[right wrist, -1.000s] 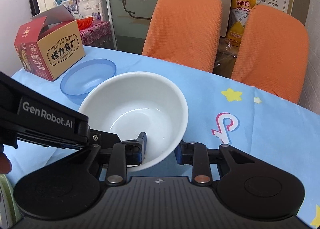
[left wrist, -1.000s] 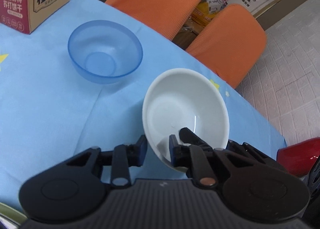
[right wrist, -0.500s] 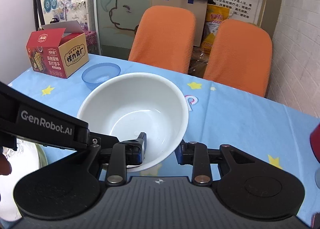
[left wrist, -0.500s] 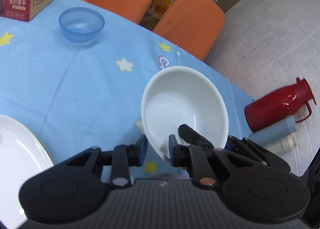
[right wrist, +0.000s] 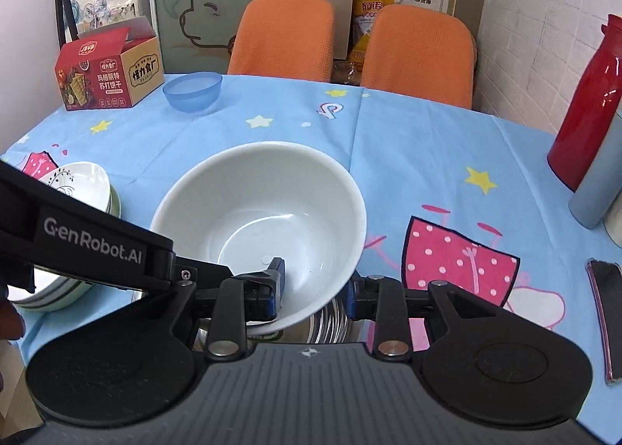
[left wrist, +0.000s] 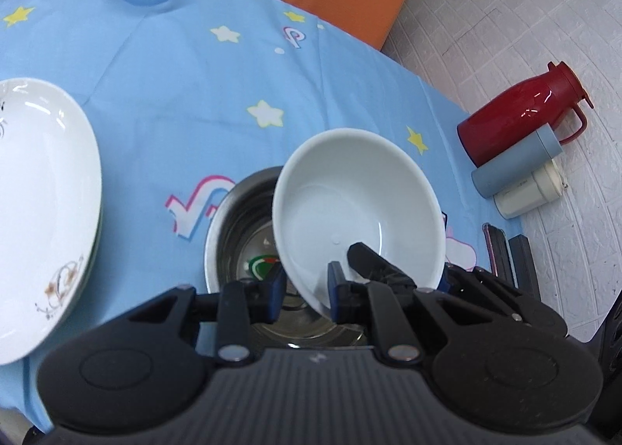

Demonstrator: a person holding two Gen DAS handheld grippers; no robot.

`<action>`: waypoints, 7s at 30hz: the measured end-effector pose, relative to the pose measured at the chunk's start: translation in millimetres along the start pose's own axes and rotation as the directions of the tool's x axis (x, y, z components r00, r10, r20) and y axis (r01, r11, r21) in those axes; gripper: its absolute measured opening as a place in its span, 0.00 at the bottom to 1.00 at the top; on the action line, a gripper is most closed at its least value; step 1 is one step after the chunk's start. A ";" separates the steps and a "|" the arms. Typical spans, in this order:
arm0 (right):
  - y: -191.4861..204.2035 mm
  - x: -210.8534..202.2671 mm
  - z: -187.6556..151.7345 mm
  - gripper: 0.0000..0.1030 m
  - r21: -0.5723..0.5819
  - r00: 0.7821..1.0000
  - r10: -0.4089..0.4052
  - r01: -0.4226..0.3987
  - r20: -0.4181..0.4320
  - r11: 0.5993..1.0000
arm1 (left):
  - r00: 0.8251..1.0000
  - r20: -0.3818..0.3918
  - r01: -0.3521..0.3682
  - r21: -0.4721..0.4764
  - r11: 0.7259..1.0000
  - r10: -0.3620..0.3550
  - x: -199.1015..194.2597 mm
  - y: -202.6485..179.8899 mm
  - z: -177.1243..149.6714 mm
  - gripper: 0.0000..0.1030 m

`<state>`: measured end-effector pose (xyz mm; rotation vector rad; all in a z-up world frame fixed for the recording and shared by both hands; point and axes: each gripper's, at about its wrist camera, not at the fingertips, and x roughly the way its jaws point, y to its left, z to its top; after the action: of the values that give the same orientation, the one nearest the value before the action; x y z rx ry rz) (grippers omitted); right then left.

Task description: Organize plates and bowls

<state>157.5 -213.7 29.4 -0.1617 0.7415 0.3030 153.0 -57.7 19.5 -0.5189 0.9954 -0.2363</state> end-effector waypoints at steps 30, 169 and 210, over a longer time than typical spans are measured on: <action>-22.9 -21.7 -25.3 1.00 0.094 0.994 0.007 -0.017 0.105 0.995 | 0.999 0.022 0.024 0.118 0.993 -0.027 -31.0 -4.3 -7.0 0.65; 6.2 -51.5 -74.9 1.00 0.201 0.979 -0.058 0.018 0.194 0.979 | 0.901 0.409 -0.319 0.404 0.857 0.142 -25.7 -22.1 -20.7 0.98; 5.3 8.6 -57.9 0.71 0.254 0.988 -0.054 0.016 0.143 0.967 | 0.976 0.175 -0.195 0.414 0.889 0.132 34.2 -12.7 -4.2 0.38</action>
<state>124.8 -221.3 -18.8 0.0886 0.6216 0.1819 168.2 -84.2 -0.9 -0.0445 0.8101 -0.2545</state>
